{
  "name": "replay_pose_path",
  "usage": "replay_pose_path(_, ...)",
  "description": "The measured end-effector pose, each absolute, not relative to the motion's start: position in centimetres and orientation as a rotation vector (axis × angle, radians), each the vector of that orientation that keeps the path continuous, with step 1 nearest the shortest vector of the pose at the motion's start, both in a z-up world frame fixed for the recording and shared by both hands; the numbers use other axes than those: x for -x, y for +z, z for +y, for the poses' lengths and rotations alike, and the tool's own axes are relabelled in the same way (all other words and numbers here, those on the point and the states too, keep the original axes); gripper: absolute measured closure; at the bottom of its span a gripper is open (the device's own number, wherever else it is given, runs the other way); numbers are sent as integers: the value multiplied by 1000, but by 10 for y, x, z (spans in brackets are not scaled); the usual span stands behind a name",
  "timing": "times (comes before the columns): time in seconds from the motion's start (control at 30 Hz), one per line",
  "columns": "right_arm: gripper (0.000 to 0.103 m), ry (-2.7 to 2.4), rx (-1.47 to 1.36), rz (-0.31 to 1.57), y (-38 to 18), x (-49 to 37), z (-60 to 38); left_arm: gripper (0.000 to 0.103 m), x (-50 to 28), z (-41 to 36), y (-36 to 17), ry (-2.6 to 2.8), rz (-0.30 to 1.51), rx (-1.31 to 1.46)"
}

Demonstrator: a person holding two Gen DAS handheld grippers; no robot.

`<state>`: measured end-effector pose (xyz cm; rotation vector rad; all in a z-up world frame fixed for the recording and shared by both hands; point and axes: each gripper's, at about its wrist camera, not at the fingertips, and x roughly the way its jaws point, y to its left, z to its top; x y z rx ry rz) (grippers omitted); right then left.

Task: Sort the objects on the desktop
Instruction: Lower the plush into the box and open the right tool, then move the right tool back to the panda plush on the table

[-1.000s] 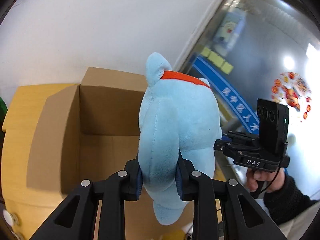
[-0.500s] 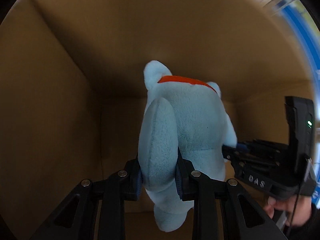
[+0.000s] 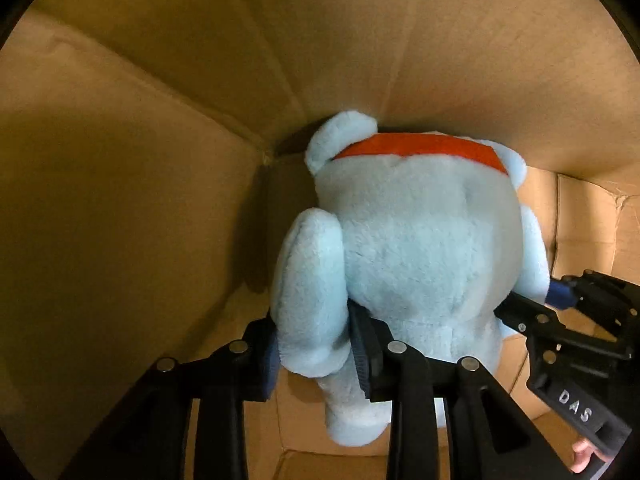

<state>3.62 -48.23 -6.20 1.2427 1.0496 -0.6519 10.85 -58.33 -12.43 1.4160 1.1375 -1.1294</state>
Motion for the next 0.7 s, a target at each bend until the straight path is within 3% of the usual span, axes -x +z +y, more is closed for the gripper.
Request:
replay_pose_path(0.03,38,-658,-1227,1044,-46,-32,-476,67,-108,-581,-119,-1137,1139,-1418)
replay_pose_path(0.07,17,-663,-1212,1038,-31,-27,-469,60,-107,-577,-110,-1156,1140,-1411)
replay_pose_path(0.17,16,-680,-1166,1021,17,-14,-450,40,-106,-562,-57,-1258,1123,-1299)
replay_pose_path(0.3,16,-702,-1104,998,80,5,-424,25,-113,-518,31,-1390,1096,-1085)
replay_pose_path(0.5,15,-654,-940,819,207,69,-360,16,-98,-417,153,-1538,893,-899)
replay_pose_path(0.6,15,-655,-838,722,234,156,-322,4,-56,-355,206,-1591,801,-819)
replay_pose_path(0.7,15,-627,-804,616,251,196,-258,1,-44,-286,228,-1656,747,-732)
